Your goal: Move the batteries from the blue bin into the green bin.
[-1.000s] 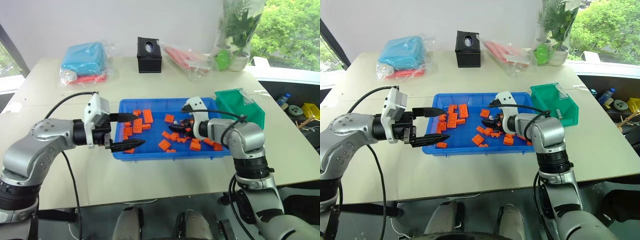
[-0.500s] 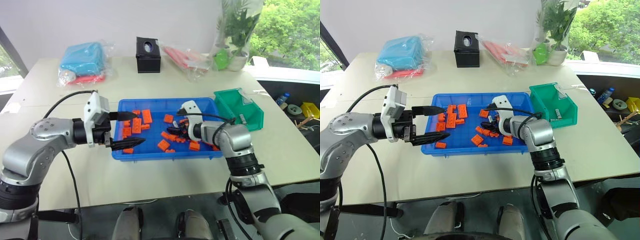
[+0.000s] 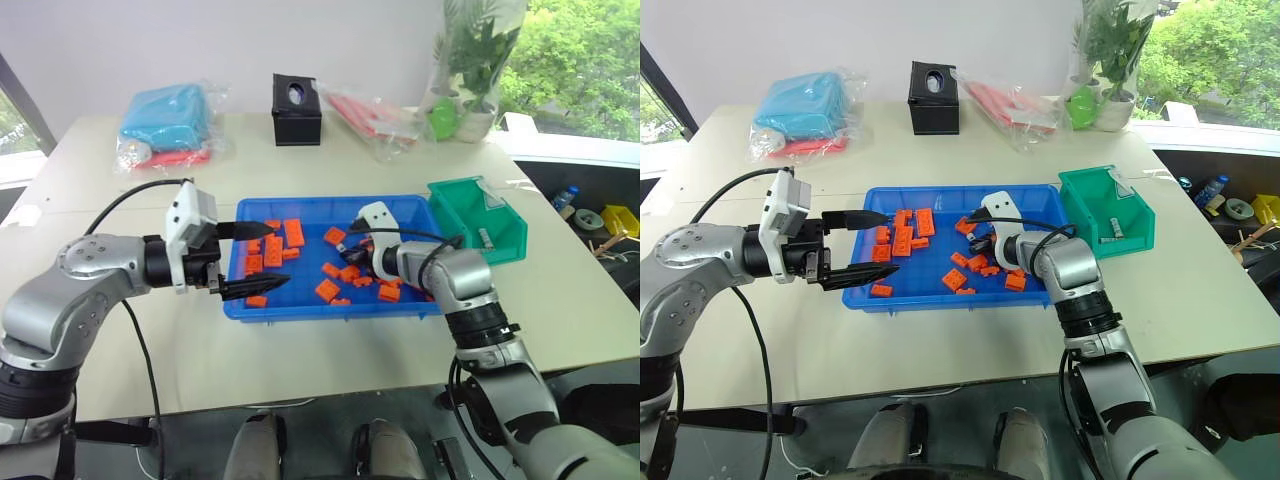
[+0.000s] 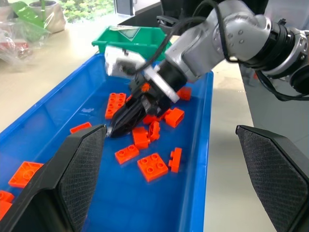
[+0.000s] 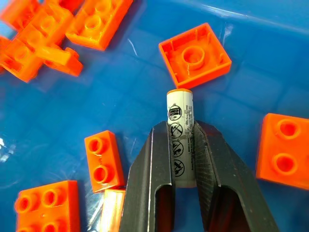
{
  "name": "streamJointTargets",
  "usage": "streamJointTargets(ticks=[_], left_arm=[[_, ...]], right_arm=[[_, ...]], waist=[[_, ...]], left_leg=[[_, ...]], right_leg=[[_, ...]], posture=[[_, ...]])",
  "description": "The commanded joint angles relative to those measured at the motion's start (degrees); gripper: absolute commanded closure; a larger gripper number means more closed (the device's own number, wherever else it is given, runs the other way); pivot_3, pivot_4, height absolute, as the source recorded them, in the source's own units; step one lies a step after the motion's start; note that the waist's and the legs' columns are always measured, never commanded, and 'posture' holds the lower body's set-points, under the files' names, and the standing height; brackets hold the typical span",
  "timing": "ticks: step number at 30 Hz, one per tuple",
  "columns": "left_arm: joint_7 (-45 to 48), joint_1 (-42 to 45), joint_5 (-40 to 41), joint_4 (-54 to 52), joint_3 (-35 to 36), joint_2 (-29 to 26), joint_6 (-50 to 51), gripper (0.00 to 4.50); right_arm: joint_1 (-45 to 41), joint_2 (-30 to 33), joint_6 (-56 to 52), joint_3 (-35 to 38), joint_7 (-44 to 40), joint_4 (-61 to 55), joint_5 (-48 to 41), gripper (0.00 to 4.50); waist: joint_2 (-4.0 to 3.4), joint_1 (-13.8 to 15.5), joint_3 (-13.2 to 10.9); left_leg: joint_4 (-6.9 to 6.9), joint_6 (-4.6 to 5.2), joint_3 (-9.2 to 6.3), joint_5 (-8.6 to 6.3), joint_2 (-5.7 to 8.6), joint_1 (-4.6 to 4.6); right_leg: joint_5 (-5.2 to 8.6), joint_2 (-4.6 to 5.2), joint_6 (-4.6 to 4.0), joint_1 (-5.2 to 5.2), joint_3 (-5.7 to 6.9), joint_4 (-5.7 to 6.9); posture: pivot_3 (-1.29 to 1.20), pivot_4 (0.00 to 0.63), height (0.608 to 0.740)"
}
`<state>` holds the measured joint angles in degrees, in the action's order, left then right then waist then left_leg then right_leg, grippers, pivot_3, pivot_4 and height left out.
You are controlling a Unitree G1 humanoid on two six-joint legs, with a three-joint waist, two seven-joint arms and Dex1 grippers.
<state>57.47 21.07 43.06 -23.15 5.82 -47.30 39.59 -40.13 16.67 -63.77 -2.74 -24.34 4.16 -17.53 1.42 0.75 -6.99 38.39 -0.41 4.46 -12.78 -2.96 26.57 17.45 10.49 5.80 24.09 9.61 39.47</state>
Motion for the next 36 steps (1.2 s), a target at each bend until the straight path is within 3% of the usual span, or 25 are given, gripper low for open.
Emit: streamJointTargets(ticks=[1,7,13,19,22,26,31,36], left_arm=[[0.8,0.8,0.1,-0.3,0.9,-0.4,-0.9,0.0],[1.4,1.3,-0.5,0.8,-0.4,0.7,-1.5,0.0],[1.6,3.5,-1.1,1.9,-2.1,2.2,-1.4,0.0],[2.3,5.3,-1.7,3.0,-2.7,2.4,-1.2,0.0],[2.3,5.3,-1.6,2.7,-2.6,2.3,-0.9,0.0],[2.4,4.4,-1.5,1.9,-2.3,1.9,-0.9,0.0],[2.2,4.8,-1.5,1.7,-2.4,1.8,-0.6,0.0],[1.5,4.5,-1.1,0.6,-2.0,1.8,-0.2,0.0]], right_arm=[[-4.9,6.0,-2.6,9.6,1.0,-5.9,-1.9,4.46],[-4.3,18.2,-3.9,17.1,0.7,-3.9,-1.6,4.46],[-1.3,24.0,1.0,16.4,-1.5,3.1,-0.1,4.46],[-1.9,25.6,8.1,13.3,-4.0,8.5,2.1,1.54],[-1.6,27.9,12.2,11.4,-10.0,6.1,1.1,1.54],[1.0,33.1,19.9,5.1,-26.0,-0.2,-0.8,1.54],[0.9,36.4,28.7,-3.9,-39.4,1.8,2.5,1.54],[-1.4,34.5,35.2,-9.8,-44.9,7.1,6.6,1.54]], waist=[[-0.05,0.1,0.0],[0.07,-0.1,0.0],[0.09,-0.5,0.1],[0.05,-0.5,0.0],[-0.04,-0.4,0.0],[-0.05,-0.2,0.0],[0.02,-0.2,0.0],[0.04,-0.1,0.0]], left_leg=[[0.01,0.0,0.0,0.0,0.01,0.0],[-0.05,-0.01,0.01,-0.01,0.02,-0.03],[-0.1,0.0,0.07,0.0,-0.01,-0.09],[-0.1,0.0,0.06,0.0,0.0,-0.09],[-0.08,0.0,0.07,0.0,0.01,-0.07],[-0.07,0.0,0.06,0.0,0.01,-0.08],[-0.08,-0.01,0.05,-0.01,-0.01,-0.11],[-0.06,-0.01,0.06,-0.01,0.0,-0.1]], right_leg=[[0.0,0.01,0.0,-0.01,0.0,0.0],[0.01,0.01,-0.01,-0.04,0.0,-0.08],[0.0,-0.01,0.01,-0.08,0.0,-0.1],[0.0,0.0,0.02,-0.08,0.0,-0.08],[0.0,0.04,0.01,-0.08,0.0,-0.1],[0.0,0.06,0.02,-0.1,0.0,-0.12],[0.07,0.05,0.12,-0.11,0.0,-0.15],[0.01,0.07,0.01,-0.12,0.01,-0.15]], posture=[[0.0,0.15,0.636],[0.0,0.15,0.636],[0.0,0.15,0.636],[0.0,0.15,0.636],[0.0,0.15,0.636],[0.0,0.15,0.636],[0.0,0.15,0.636],[0.0,0.15,0.636]])
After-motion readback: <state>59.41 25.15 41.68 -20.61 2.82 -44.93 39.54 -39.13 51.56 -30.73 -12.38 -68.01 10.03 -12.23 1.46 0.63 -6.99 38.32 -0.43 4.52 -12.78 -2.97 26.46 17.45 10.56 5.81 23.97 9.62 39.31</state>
